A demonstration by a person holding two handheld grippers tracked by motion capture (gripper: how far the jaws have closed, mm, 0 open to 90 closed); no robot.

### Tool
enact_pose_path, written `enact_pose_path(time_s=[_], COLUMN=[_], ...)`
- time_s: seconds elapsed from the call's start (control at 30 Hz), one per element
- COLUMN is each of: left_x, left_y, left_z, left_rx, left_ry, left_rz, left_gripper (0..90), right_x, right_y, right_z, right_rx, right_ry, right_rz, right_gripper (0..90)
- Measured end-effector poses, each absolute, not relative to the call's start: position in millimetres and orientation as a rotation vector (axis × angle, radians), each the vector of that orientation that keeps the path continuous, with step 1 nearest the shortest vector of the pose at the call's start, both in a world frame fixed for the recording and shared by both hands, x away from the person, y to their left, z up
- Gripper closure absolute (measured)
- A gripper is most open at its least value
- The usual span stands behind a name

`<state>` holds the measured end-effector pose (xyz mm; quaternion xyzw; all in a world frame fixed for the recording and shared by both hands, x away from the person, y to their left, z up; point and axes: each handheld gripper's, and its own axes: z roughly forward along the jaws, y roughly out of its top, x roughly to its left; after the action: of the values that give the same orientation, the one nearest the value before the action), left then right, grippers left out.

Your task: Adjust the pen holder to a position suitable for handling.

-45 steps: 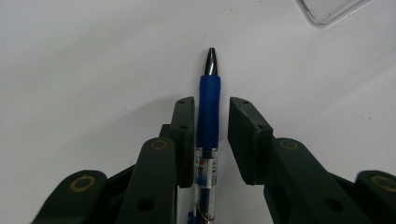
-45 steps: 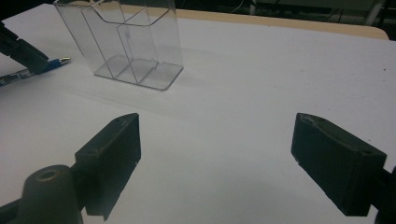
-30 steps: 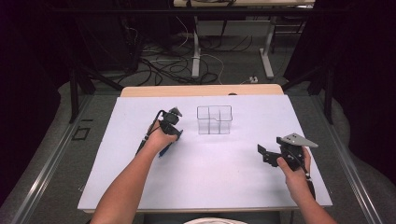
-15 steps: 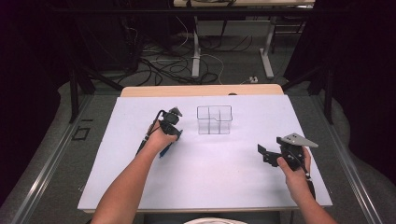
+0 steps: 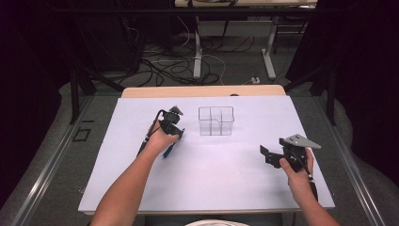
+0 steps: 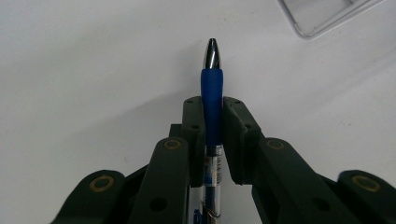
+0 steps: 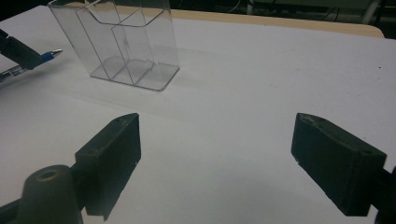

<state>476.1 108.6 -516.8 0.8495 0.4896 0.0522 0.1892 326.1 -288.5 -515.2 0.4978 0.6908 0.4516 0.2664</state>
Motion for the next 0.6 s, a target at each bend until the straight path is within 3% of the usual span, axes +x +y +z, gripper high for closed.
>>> enact_pose_path(time_s=[0.6], left_x=[470], left_y=[115], left_z=[-492], left_rx=[2.198], left_ry=[1.344], left_rz=[0.224], left_gripper=[80.2], right_x=[326], right_y=[-288], right_z=[-516], right_rx=[1.351], right_ry=[1.86], right_rz=[1.218], right_gripper=[15.5])
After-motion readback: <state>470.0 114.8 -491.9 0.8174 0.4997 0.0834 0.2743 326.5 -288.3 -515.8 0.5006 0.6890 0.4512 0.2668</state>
